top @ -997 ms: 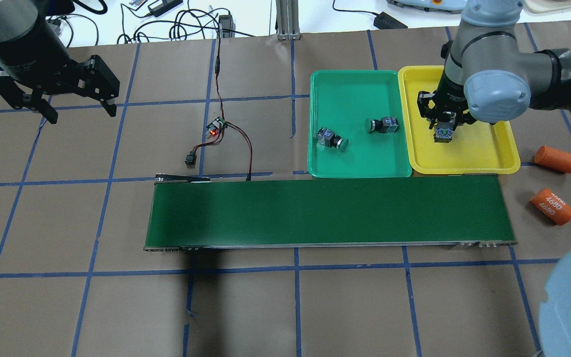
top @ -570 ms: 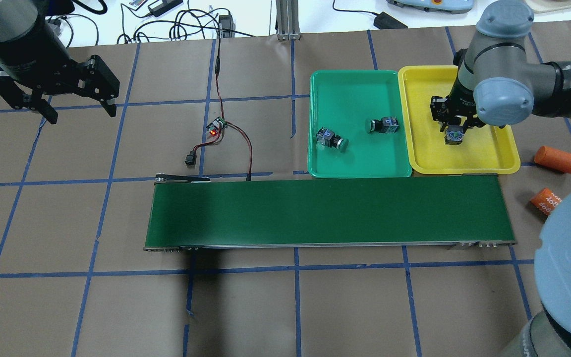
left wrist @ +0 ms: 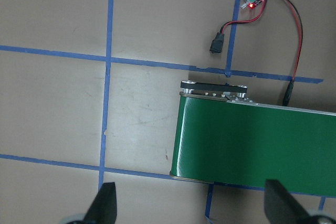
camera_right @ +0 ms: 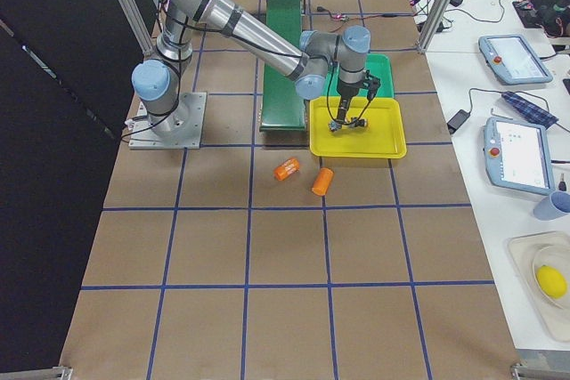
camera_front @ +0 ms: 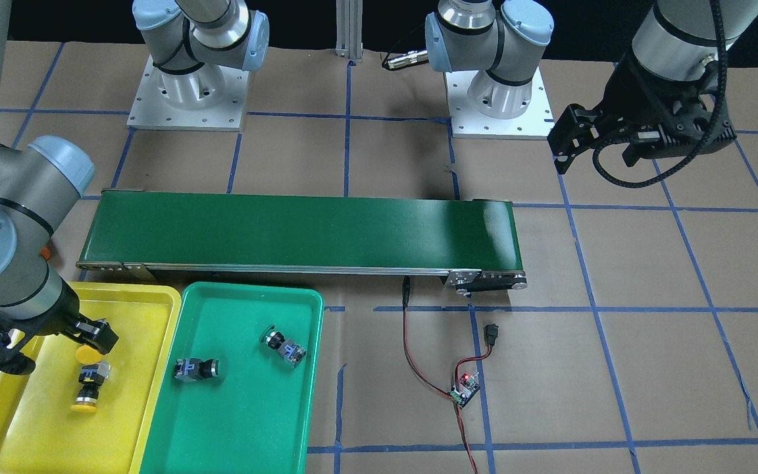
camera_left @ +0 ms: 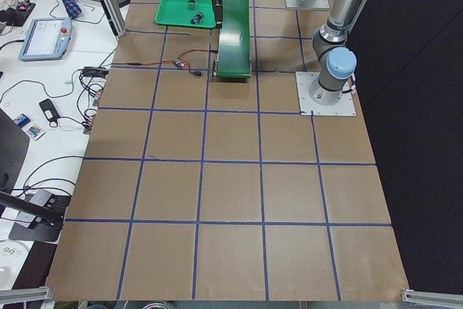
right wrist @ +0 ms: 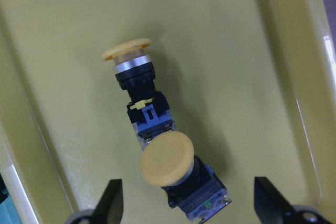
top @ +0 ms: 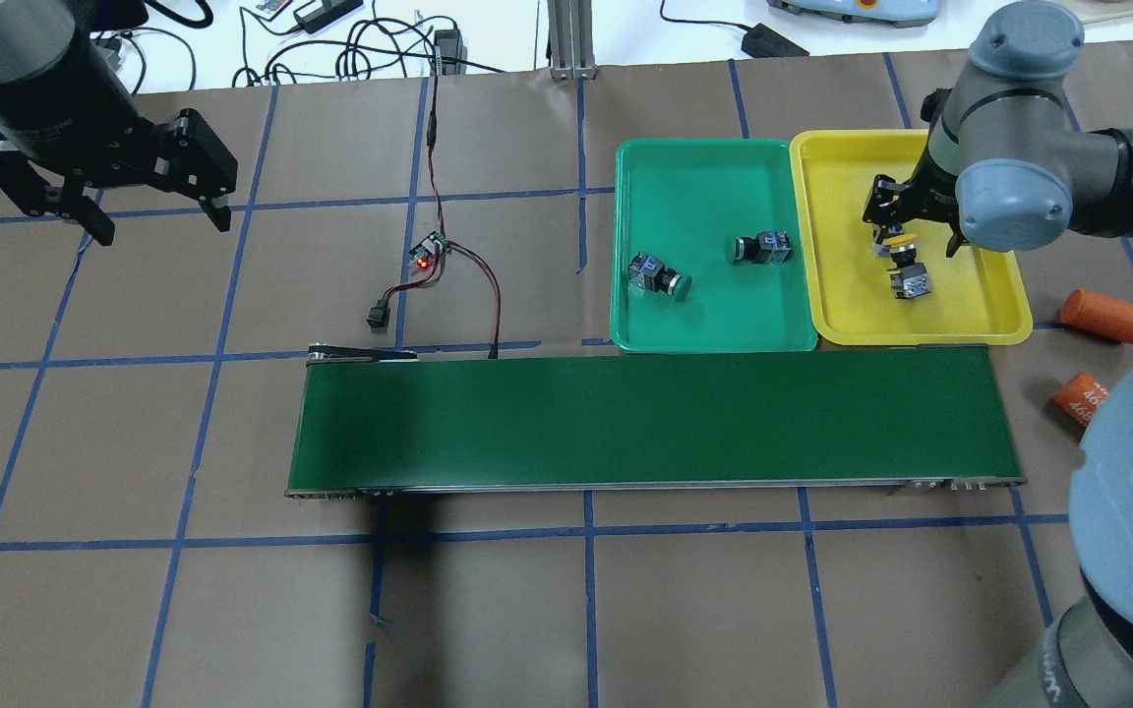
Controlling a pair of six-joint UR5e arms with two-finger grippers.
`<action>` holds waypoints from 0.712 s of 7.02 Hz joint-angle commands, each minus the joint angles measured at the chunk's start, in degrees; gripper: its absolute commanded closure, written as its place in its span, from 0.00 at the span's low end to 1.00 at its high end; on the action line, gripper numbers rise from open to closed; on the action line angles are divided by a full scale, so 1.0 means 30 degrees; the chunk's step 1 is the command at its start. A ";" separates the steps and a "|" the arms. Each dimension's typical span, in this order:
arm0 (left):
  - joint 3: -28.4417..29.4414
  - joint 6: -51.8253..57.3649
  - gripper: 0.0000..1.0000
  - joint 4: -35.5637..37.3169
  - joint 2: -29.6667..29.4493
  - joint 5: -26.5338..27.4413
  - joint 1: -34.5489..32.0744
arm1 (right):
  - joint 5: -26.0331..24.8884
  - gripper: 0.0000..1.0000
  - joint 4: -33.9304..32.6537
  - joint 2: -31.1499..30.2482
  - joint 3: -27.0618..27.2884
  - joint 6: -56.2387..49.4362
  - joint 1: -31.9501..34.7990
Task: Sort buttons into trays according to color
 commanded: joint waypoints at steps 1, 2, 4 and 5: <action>-0.0001 0.0000 0.00 0.0000 0.0000 0.0000 0.0000 | 0.0009 0.00 0.0254 -0.0937 0.0306 0.0163 0.0030; 0.0028 0.0000 0.00 0.0000 0.0000 0.0000 0.0000 | 0.0038 0.00 0.1996 -0.2395 0.0425 0.0310 0.0146; -0.0001 0.0000 0.00 0.0000 0.0000 0.0000 0.0000 | 0.0067 0.00 0.7350 -0.6433 0.0426 0.0340 0.1776; -0.0001 0.0000 0.00 0.0000 0.0000 0.0000 0.0000 | 0.0010 0.00 0.9318 -0.7932 0.0426 0.0370 0.3325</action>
